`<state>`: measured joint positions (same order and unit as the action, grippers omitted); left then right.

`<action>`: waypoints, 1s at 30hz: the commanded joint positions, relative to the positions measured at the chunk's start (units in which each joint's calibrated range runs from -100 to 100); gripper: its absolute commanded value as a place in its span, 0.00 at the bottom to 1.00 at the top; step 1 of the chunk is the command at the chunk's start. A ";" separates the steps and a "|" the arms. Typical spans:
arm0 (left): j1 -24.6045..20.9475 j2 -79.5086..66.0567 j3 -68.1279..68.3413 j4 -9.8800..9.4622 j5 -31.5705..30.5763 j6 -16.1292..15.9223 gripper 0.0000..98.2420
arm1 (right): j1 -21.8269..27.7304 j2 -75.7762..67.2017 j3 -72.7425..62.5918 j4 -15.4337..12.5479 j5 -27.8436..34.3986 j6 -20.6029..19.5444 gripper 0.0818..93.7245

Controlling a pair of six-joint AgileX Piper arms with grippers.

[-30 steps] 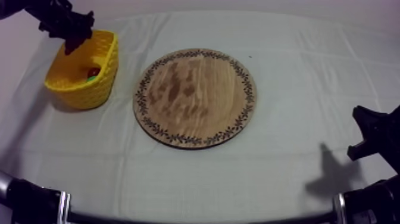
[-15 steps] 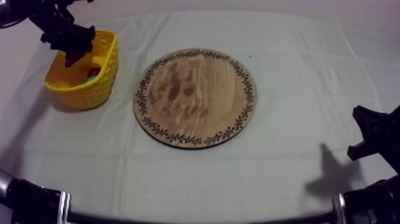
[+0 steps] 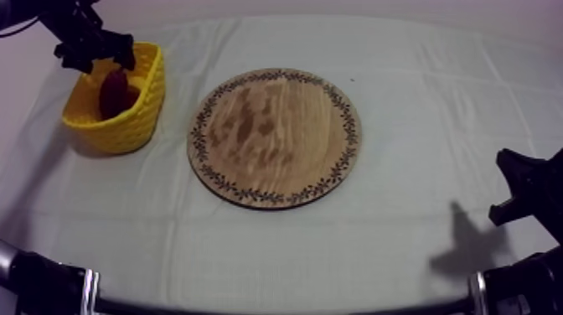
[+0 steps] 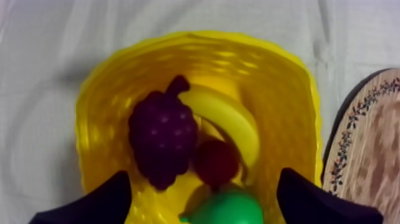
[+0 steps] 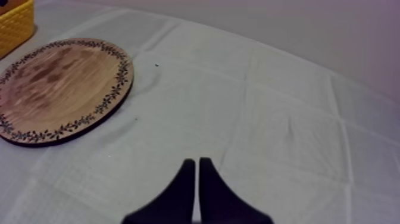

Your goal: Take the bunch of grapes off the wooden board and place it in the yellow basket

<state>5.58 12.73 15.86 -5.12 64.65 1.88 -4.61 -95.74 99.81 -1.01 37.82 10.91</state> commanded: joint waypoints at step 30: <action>-5.19 -46.59 23.73 3.26 -16.01 -7.61 0.01 | 0.02 -0.01 -0.03 0.01 0.00 0.00 0.00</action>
<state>1.00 -25.43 31.84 -1.84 52.54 -6.19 -4.61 -95.74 99.81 -1.01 37.82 10.91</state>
